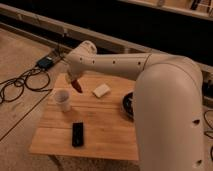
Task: Place the pepper in the ceramic cup
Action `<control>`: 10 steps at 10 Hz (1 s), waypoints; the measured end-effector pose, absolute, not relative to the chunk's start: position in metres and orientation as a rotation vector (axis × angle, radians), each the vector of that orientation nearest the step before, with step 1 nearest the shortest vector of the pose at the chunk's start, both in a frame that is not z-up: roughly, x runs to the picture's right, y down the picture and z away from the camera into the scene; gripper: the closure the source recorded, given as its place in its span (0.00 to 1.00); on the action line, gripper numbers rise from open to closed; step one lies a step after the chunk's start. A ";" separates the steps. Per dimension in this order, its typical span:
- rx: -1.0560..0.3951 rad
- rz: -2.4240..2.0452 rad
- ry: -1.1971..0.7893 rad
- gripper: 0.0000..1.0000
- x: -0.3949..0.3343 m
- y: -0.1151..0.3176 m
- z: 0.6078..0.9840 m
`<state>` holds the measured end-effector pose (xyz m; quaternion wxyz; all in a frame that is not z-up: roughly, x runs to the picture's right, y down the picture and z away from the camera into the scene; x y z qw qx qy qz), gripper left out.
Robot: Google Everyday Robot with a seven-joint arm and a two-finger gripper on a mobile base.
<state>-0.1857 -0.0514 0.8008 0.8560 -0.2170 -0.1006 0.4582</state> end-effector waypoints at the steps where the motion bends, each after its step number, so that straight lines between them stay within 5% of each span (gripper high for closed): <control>1: -0.468 0.941 -0.240 1.00 -0.202 -0.048 0.801; 10: -0.511 0.826 -0.364 1.00 -0.248 -0.049 0.797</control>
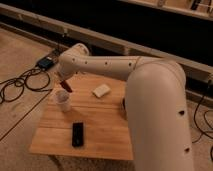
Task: Place the pepper in the ceramic cup
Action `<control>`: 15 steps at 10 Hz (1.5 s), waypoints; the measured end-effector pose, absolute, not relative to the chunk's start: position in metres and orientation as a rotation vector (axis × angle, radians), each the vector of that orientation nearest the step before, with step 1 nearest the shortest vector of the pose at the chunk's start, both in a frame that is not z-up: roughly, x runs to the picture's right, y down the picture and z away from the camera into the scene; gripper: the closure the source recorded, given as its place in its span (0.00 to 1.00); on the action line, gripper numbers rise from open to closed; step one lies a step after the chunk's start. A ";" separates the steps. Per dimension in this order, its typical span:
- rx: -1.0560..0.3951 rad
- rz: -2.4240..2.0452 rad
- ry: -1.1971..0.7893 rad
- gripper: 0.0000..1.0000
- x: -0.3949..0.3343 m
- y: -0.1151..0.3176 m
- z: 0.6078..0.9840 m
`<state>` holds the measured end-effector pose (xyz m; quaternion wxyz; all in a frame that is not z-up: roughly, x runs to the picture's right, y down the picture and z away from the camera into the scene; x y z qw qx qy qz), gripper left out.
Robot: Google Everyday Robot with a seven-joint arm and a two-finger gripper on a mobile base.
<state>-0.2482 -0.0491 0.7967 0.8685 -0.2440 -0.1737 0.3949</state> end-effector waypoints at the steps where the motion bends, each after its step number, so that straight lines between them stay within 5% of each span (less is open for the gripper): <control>1: -0.517 0.820 -0.373 1.00 -0.251 -0.048 0.795; 15: -0.586 0.768 -0.458 1.00 -0.286 -0.023 0.805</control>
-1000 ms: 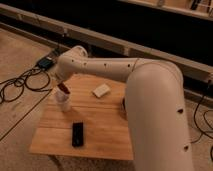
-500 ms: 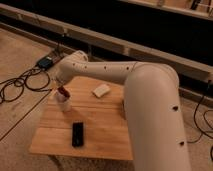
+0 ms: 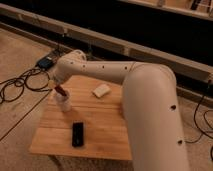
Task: Place the pepper in the ceramic cup
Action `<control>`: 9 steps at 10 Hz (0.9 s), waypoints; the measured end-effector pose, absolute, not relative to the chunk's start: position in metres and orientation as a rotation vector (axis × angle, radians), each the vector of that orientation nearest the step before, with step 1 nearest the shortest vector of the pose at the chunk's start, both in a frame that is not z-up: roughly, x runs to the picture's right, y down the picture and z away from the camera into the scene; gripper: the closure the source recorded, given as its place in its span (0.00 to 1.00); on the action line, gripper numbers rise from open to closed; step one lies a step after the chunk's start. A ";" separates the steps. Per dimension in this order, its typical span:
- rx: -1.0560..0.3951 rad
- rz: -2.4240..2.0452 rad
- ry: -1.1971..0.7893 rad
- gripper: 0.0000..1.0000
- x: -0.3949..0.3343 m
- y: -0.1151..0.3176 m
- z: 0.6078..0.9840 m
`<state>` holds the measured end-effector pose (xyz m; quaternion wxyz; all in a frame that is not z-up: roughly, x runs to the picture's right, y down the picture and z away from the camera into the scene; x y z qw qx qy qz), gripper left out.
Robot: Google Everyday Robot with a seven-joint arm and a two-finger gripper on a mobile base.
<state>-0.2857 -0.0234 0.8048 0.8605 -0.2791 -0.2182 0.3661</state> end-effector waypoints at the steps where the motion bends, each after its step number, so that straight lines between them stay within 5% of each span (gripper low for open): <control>1: -0.587 0.767 -0.468 0.99 -0.288 -0.023 0.804; 9: -0.597 0.788 -0.506 0.24 -0.287 -0.016 0.813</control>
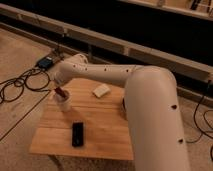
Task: Place the pepper in the ceramic cup
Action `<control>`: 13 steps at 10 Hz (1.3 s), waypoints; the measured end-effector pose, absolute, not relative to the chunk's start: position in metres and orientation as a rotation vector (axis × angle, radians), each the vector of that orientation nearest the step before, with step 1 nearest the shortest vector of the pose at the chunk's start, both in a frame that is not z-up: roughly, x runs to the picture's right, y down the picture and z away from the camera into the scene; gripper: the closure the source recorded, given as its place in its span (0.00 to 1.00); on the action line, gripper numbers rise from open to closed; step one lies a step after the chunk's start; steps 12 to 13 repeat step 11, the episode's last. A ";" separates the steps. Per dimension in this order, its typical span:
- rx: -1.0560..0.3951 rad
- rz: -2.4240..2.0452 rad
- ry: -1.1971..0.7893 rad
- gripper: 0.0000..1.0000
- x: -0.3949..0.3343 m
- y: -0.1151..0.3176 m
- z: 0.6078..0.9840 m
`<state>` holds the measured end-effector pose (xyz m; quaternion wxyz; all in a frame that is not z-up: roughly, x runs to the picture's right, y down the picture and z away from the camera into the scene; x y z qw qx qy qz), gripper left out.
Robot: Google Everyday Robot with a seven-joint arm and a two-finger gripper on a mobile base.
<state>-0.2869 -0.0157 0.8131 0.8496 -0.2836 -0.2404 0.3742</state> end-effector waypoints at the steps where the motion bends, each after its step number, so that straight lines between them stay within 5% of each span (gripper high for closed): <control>1: -0.598 0.792 -0.508 0.20 -0.285 -0.015 0.814; 13: -0.602 0.794 -0.513 0.20 -0.284 -0.014 0.815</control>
